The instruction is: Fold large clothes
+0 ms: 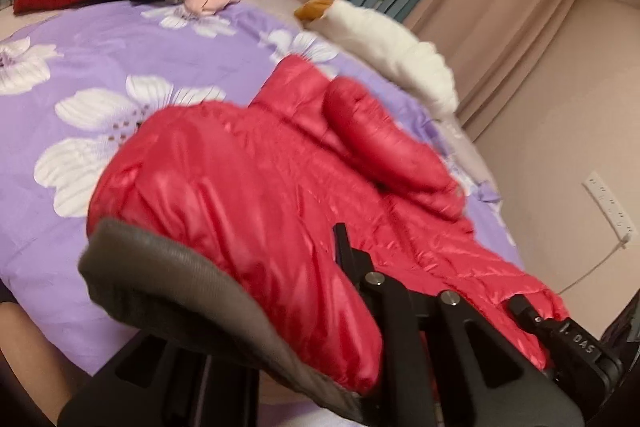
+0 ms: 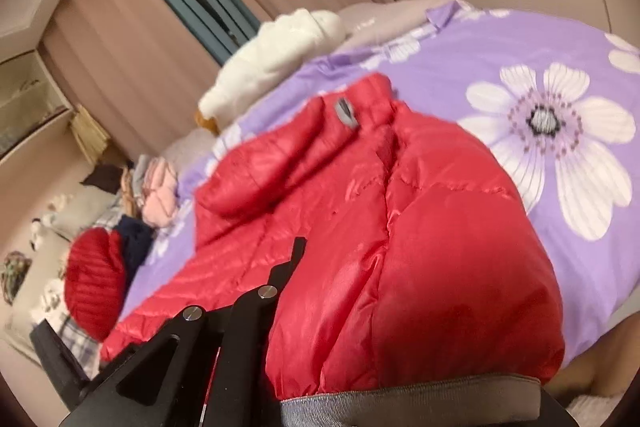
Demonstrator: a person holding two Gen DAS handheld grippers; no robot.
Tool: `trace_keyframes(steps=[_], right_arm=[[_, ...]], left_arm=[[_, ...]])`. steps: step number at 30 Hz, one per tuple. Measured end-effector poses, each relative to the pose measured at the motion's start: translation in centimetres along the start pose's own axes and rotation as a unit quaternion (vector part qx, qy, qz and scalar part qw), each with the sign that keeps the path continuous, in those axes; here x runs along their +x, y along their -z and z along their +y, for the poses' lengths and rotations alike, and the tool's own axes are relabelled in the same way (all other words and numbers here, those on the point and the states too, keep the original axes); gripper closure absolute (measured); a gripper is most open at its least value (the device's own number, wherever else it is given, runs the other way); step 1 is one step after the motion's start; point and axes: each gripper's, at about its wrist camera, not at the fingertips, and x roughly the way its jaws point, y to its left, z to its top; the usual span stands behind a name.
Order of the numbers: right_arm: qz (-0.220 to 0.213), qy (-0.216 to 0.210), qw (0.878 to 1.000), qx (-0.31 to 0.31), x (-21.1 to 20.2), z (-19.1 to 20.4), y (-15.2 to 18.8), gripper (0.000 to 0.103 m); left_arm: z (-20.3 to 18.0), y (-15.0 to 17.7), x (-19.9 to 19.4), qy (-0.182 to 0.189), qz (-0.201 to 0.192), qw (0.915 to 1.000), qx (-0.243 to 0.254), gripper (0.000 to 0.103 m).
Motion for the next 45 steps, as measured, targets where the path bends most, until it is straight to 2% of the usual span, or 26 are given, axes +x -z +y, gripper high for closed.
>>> trace_keyframes(steps=[8, 17, 30, 38, 40, 43, 45], right_arm=[[-0.023, -0.031, 0.999, -0.001, -4.0, 0.7, -1.3, 0.09], [-0.058, -0.033, 0.998, -0.02, -6.7, 2.1, -1.9, 0.09], [-0.071, -0.024, 0.997, -0.037, -6.2, 2.5, -2.8, 0.09], [-0.098, -0.029, 0.993, -0.064, -4.2, 4.1, -6.6, 0.09], [-0.101, -0.031, 0.992, -0.069, -2.5, 4.5, -8.2, 0.09], [-0.084, -0.036, 0.994, -0.065, 1.1, 4.7, -11.0, 0.09], [-0.07, -0.024, 0.995, -0.07, 4.8, 5.1, -13.2, 0.09]], left_arm=[[-2.3, -1.5, -3.8, 0.008, -0.024, 0.9991, 0.033, 0.089], [-3.8, -2.3, -7.0, 0.023, -0.063, 0.9968, 0.043, 0.088], [-4.6, -2.9, -6.5, 0.015, -0.075, 0.9952, 0.06, 0.088], [-6.3, -6.9, -3.7, 0.021, -0.107, 0.9916, 0.069, 0.085], [-6.8, -8.9, -1.3, 0.033, -0.109, 0.9913, 0.067, 0.085], [-8.0, -11.9, 3.6, 0.013, -0.099, 0.9913, 0.085, 0.084], [-8.5, -13.7, 7.4, -0.004, -0.083, 0.9928, 0.086, 0.082]])
